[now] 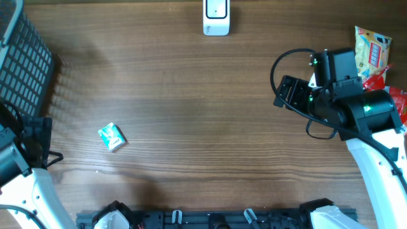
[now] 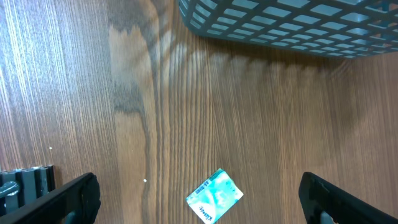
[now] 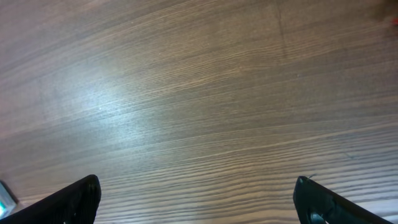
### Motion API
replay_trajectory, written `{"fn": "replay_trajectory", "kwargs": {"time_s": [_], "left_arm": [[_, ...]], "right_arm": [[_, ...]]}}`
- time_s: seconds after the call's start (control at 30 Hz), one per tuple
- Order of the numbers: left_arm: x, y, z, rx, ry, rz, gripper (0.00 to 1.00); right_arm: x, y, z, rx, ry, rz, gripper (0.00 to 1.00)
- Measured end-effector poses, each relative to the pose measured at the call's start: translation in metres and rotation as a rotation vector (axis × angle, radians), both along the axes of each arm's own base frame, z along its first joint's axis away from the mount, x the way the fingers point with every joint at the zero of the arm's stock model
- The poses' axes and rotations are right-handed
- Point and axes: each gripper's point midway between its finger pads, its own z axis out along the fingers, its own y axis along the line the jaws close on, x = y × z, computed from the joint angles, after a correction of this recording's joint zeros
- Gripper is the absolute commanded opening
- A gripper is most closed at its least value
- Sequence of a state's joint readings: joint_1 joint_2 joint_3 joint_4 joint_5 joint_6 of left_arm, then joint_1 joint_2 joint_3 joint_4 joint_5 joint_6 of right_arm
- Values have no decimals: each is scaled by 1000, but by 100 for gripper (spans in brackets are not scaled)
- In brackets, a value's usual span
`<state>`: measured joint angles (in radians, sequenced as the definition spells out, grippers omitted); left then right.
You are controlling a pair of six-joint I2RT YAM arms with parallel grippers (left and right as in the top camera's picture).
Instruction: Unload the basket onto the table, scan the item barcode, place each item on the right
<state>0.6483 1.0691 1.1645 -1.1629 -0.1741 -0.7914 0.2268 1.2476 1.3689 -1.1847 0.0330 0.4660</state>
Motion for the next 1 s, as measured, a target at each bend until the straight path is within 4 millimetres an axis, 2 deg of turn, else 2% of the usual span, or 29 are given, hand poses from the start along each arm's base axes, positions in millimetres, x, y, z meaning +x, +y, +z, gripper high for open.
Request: {"fn": "replay_trajectory", "kwargs": {"time_s": [0.17, 0.33, 0.57, 0.73, 0.83, 1.0], "left_arm": [[0, 0, 0, 0, 0, 0, 100], [0, 0, 0, 0, 0, 0, 100], [0, 0, 0, 0, 0, 0, 100], [0, 0, 0, 0, 0, 0, 100], [0, 0, 0, 0, 0, 0, 100], [0, 0, 0, 1, -1, 0, 100]], "right_arm": [[12, 3, 6, -63, -72, 138, 100], [25, 4, 18, -94, -236, 208, 100], [8, -25, 45, -93, -521, 162, 100], [-12, -37, 31, -95, -640, 156, 100], [-22, -38, 16, -93, -709, 172, 100], [-29, -35, 3, -94, -852, 198, 100]]}}
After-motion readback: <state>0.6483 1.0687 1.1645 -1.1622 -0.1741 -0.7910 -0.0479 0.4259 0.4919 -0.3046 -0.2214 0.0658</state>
